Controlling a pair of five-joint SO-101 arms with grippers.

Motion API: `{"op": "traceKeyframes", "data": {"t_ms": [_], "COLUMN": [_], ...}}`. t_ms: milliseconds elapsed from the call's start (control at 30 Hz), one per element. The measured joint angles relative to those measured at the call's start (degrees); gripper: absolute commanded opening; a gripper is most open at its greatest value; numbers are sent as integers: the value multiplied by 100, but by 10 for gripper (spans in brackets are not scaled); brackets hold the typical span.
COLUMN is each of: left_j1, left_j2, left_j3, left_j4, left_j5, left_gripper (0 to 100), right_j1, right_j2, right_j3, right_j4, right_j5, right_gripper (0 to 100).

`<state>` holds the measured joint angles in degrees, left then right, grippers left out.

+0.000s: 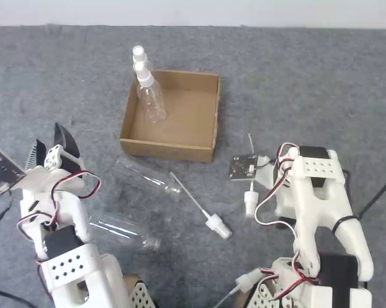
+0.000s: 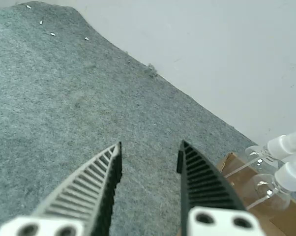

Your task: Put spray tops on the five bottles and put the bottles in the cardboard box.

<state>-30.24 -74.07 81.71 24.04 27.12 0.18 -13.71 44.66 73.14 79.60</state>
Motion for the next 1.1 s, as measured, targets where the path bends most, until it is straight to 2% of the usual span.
{"op": "traceKeyframes", "data": {"t_ms": [500,700,800,867,1033,1100], "left_j1": [0,0,0,0,0,0], "left_j2": [0,0,0,0,0,0], "left_j3": [0,0,0,0,0,0], "left_j4": [0,0,0,0,0,0], "left_j5": [0,0,0,0,0,0], "left_gripper": [177,177,177,177,178,178], "right_j1": [18,53,44,35,35,35], "right_j2": [0,0,0,0,0,0], "right_j3": [-325,-343,-343,-343,-343,-343], "right_j4": [18,-615,-835,-870,-905,-905], "right_j5": [-2734,-3912,-4273,-4343,-4352,-4352], "right_gripper": [6,6,9,50,248,291]}}
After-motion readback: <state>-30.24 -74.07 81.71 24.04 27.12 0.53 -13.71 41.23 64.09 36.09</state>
